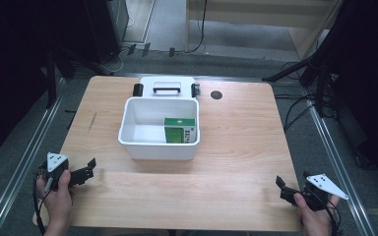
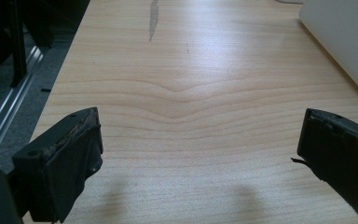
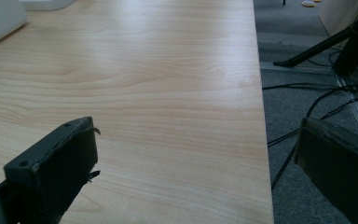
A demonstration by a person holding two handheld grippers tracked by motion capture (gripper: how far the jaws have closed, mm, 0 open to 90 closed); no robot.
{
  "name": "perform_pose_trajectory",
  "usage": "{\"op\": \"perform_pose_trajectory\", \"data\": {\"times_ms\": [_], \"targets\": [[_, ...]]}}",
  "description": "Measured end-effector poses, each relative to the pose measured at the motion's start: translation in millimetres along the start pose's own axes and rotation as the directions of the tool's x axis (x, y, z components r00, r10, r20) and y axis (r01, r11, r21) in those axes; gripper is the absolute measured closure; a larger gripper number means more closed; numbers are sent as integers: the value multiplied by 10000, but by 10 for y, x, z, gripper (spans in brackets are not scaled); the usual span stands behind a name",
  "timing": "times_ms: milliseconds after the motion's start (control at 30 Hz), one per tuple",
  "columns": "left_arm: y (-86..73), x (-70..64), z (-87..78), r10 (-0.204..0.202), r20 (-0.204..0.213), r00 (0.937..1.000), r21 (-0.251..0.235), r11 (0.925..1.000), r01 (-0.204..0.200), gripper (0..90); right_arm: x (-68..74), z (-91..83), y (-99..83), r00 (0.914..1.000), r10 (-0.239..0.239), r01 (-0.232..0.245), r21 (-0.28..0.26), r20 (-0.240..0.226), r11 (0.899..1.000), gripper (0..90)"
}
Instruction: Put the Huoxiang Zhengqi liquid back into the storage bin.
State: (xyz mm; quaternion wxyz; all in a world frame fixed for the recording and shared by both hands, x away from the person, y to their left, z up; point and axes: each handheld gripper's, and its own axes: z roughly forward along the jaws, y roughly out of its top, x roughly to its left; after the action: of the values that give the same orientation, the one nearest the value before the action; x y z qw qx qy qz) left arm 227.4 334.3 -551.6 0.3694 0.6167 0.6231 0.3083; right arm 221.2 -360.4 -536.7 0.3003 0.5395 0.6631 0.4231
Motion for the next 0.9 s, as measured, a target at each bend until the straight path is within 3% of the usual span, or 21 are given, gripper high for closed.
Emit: {"op": "perform_pose_trajectory", "data": {"times_ms": [300,467,767,900], "targets": [[0,5,2,-44,54,10000,5,10000,44,9,-43,15,-87,9981,619,-619,-42,24,9981,0],[1,6,2,-58,49,10000,29,10000,58,9,2,24,-88,9990,199,-197,-57,395,9998,0],[-2,1,-1,-122,-89,9999,-29,9999,122,8,39,76,-70,9991,-142,122,507,398,9986,0],[-1,1,1,-109,-74,9999,-20,9999,108,9,18,73,-70,9994,-14,-1,458,335,9990,0]]}}
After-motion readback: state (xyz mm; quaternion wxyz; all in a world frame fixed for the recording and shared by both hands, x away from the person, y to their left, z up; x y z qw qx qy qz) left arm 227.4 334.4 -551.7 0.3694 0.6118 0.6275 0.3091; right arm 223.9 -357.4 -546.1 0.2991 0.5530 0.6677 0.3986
